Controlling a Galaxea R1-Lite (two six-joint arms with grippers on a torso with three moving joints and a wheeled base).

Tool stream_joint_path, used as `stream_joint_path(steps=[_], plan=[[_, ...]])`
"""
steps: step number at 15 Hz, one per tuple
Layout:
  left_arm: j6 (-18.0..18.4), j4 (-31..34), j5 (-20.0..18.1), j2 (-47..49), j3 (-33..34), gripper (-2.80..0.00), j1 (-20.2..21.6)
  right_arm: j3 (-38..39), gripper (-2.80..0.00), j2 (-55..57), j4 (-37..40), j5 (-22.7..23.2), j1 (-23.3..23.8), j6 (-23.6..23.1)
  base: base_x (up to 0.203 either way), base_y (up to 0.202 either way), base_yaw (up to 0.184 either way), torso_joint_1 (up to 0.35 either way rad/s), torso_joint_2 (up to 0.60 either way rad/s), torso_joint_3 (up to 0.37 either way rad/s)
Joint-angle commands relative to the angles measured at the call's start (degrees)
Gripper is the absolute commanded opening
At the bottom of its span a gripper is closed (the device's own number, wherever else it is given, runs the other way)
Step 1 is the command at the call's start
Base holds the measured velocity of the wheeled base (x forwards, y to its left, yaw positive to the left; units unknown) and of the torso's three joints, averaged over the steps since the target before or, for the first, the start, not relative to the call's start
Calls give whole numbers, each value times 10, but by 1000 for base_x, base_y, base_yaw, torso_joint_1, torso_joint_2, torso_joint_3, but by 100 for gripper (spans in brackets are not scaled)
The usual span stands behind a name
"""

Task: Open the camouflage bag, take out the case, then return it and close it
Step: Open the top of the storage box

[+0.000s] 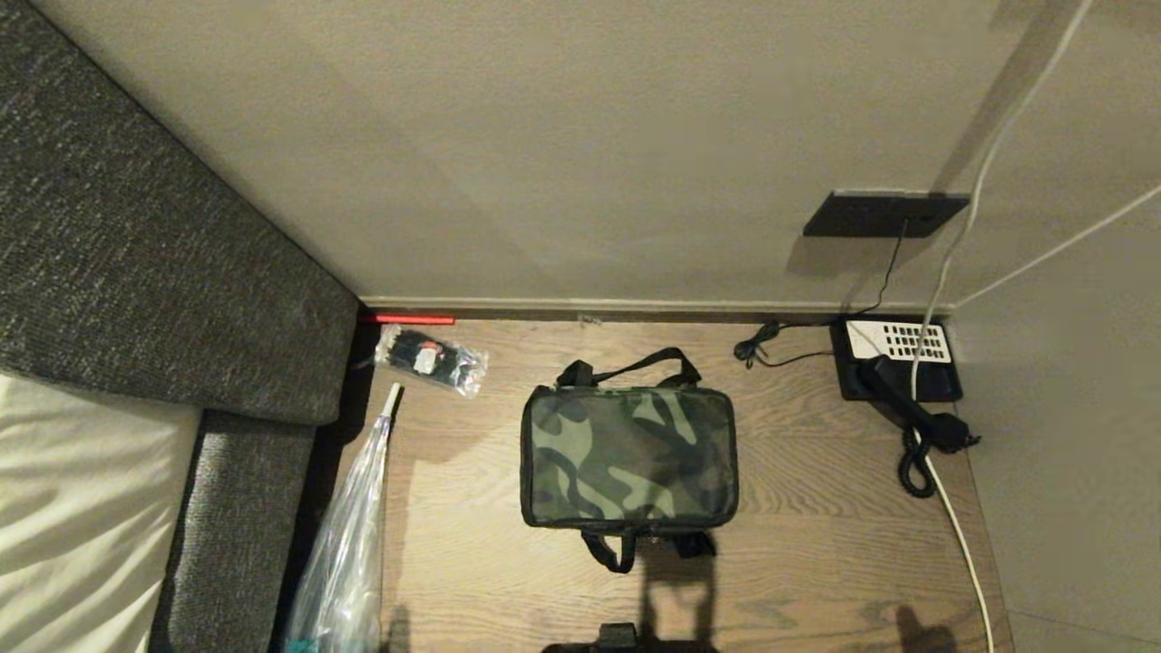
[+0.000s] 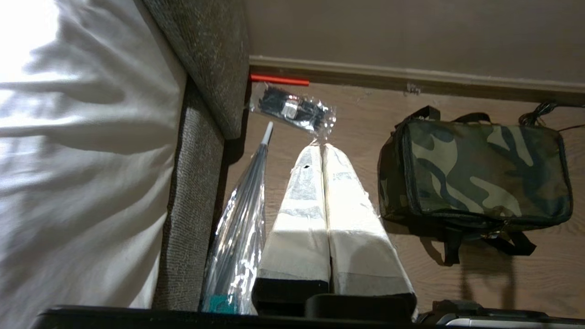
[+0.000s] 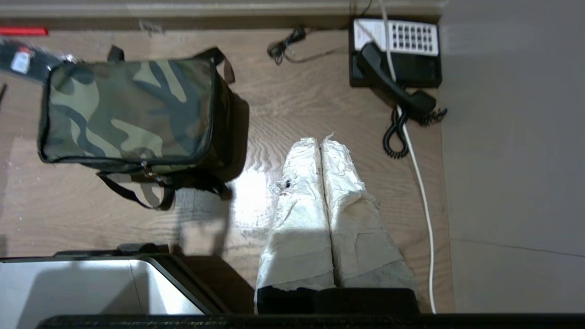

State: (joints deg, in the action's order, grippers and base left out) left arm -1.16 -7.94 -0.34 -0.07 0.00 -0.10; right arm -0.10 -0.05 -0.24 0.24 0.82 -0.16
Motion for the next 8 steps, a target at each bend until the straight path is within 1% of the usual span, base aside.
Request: stream_joint_path(steps=[1, 8], plan=[[0, -1, 0, 1, 23, -280, 0, 0, -280, -2, 0, 0, 0, 0, 0, 0, 0, 1, 5, -199], [0, -1, 0, 1, 23, -280, 0, 0, -280, -2, 0, 0, 0, 0, 0, 0, 0, 3, 1, -199]])
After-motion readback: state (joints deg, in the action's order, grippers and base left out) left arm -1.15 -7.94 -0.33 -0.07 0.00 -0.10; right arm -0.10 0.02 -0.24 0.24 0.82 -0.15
